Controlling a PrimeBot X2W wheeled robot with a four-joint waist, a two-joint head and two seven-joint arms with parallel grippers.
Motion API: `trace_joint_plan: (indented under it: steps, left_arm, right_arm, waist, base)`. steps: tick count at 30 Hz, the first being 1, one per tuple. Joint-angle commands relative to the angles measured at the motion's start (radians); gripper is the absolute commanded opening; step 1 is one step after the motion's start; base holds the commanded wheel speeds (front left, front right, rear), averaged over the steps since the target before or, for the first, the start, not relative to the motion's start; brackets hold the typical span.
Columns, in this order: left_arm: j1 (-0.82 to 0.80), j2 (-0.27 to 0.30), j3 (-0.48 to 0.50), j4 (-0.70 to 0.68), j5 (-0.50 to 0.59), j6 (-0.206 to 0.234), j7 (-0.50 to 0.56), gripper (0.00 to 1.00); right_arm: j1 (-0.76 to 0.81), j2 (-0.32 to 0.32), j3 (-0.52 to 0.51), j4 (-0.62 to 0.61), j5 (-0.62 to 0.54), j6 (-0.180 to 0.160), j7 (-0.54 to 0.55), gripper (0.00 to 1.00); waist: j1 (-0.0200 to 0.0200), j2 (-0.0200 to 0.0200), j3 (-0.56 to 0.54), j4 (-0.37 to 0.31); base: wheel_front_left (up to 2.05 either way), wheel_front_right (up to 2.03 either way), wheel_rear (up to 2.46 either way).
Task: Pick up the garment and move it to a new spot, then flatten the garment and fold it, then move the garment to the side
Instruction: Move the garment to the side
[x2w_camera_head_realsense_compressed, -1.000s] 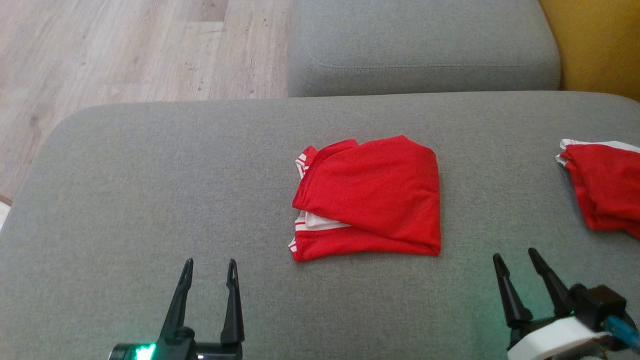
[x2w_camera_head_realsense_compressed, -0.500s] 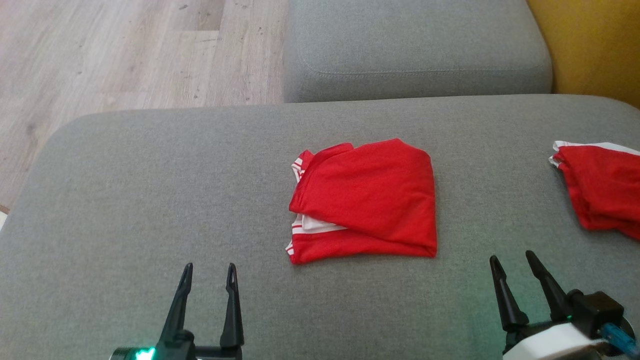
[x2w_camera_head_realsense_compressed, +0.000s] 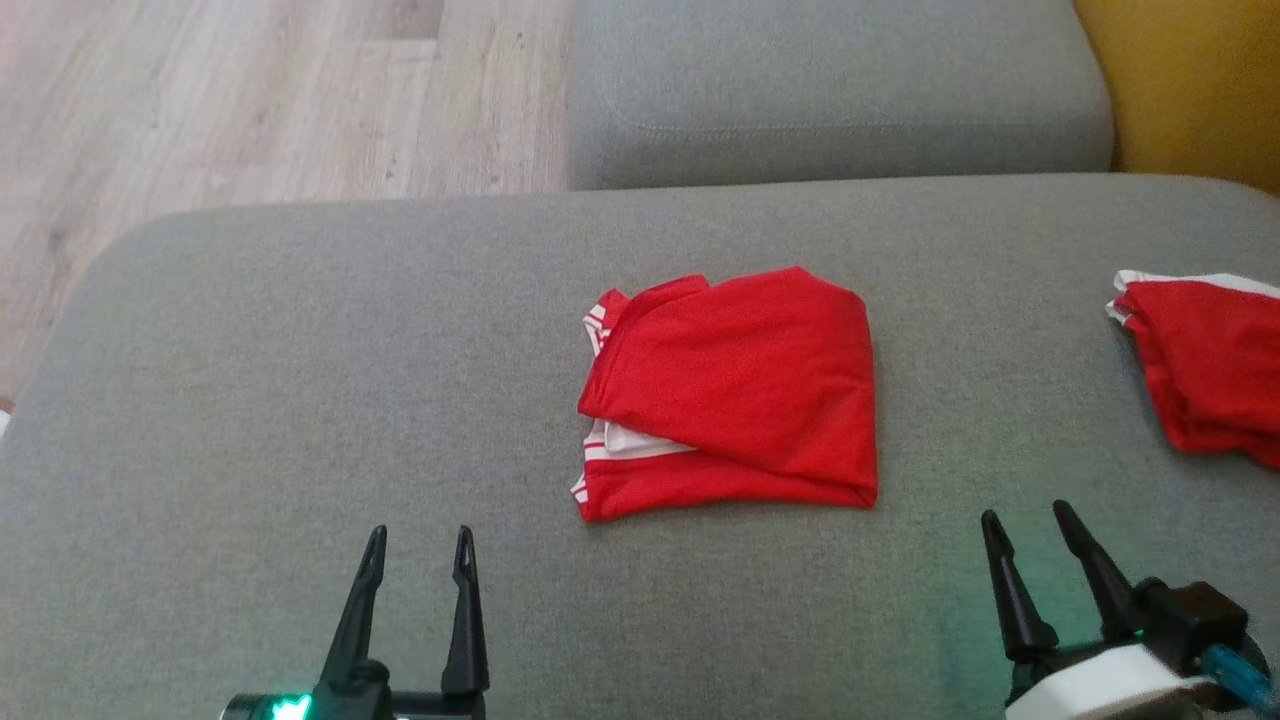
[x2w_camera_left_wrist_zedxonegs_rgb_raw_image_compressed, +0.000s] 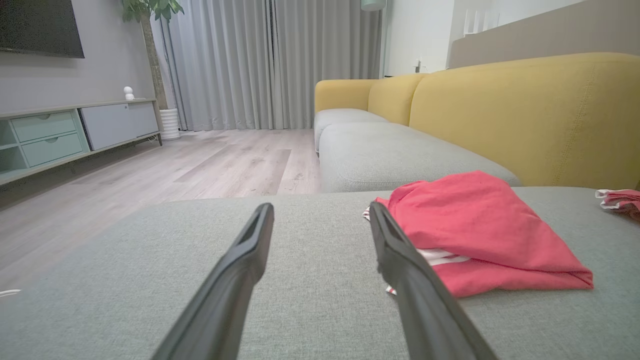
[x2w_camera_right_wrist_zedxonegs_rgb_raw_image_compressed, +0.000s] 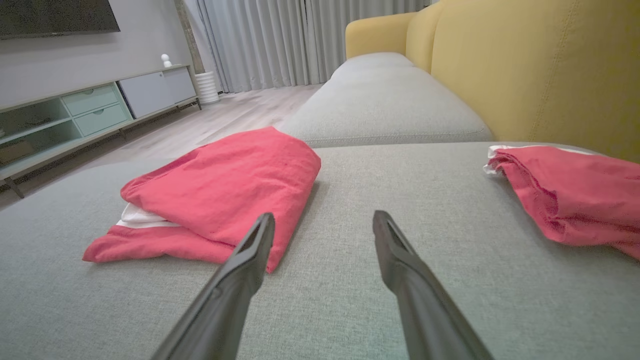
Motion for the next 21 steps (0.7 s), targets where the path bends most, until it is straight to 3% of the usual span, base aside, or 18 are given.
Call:
trace_joint_plan:
  steps: [1,7,17,19,20,21]
  left_arm:
    - [-0.038,-0.013,0.030,-0.032,0.008,0.003,-0.005,1.00]
    - [-0.082,-0.013,0.006,-0.043,0.009,0.001,-0.005,1.00]
    - [-0.168,-0.013,-0.049,-0.036,-0.006,0.014,-0.005,1.00]
    - [-0.173,-0.013,-0.051,-0.035,-0.008,0.017,-0.005,1.00]
    - [-0.176,-0.013,-0.053,-0.034,-0.010,0.021,-0.005,1.00]
    - [-0.179,-0.013,-0.054,-0.034,-0.011,0.024,-0.005,1.00]
  right_arm:
    - [-0.056,-0.010,0.029,-0.008,0.016,0.007,-0.014,1.00]
    - [-0.221,-0.007,0.068,0.060,0.172,0.007,0.068,1.00]
    - [-0.473,0.005,0.132,0.252,0.395,0.007,0.361,1.00]
    - [-0.484,0.007,0.143,0.265,0.411,0.007,0.375,0.95]
    - [-0.494,0.009,0.153,0.273,0.427,0.007,0.380,0.43]
    - [-0.503,0.013,0.162,0.274,0.448,0.007,0.377,0.00]
  waist:
    - [0.0000,0.0000,0.020,0.001]
    - [0.0000,0.0000,0.125,0.013]
    - [0.0000,0.0000,0.244,0.056]
    - [0.0000,0.0000,0.248,0.058]
    - [0.0000,0.0000,0.251,0.060]
    - [0.0000,0.0000,0.254,0.060]
  base:
    - [0.00,0.00,0.00]
    - [0.00,0.00,0.00]
    - [0.00,0.00,0.00]
    - [0.00,0.00,0.00]
    - [0.00,0.00,0.00]
    - [0.00,0.00,0.00]
